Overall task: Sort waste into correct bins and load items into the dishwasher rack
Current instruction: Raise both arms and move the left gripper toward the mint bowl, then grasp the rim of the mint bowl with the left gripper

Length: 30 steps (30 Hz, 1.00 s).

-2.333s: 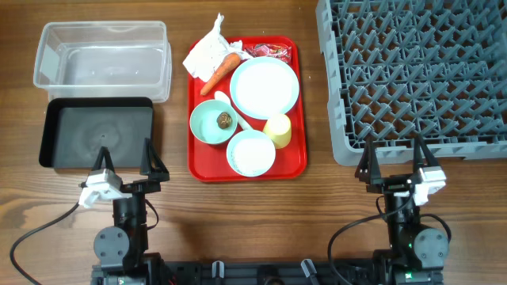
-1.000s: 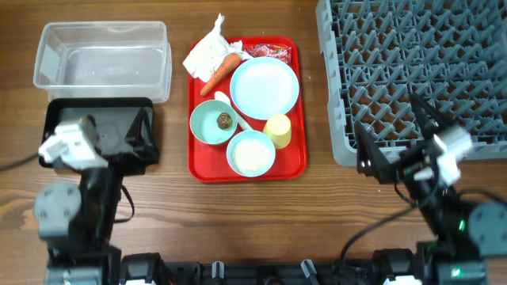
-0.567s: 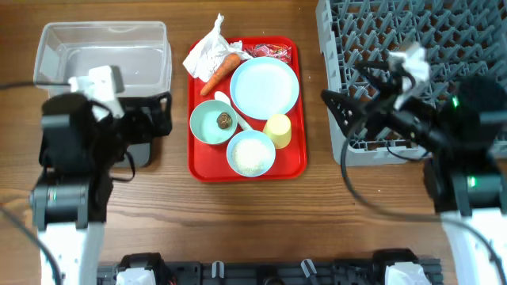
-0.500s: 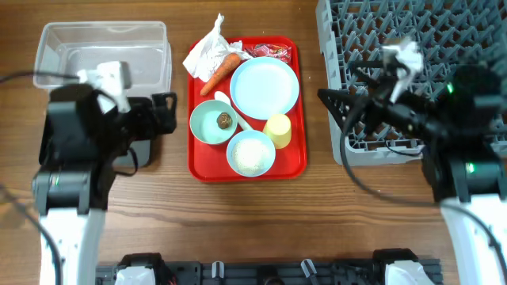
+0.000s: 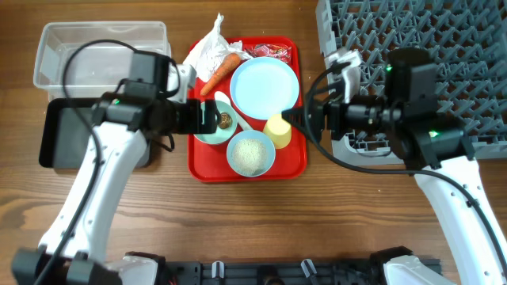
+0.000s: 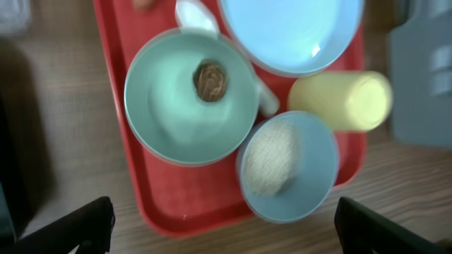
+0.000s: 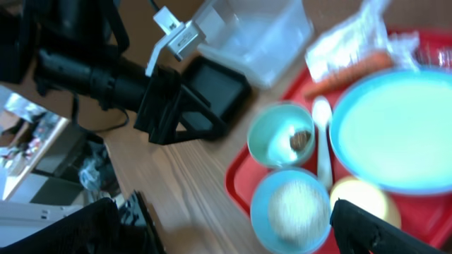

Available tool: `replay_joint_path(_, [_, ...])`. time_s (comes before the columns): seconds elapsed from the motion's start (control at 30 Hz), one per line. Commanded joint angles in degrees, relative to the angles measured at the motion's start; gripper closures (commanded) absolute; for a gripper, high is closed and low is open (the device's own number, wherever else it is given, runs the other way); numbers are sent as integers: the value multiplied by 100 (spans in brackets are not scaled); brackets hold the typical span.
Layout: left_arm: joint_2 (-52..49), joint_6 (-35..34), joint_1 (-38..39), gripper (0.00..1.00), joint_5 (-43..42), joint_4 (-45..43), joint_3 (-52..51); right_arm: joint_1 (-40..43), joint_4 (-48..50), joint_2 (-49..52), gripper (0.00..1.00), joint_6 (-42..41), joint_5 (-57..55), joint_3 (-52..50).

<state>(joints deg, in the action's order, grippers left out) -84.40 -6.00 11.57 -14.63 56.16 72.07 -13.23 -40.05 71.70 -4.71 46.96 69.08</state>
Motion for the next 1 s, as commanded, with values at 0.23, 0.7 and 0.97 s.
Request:
replay_joint_path(0.23, [-328,129,584,0,424,321,107,-330,-1423,52,0,-168,-1698,120])
replay_joint_path(0.7, [-354,61,597,2,-46,-306,107,-330,-603,52,0,-1799,-1971,114])
replay_joint_path(0.97, [-767,-769,625,0,920,-693,107,-330,-715,52,0,-1899,-2573,94])
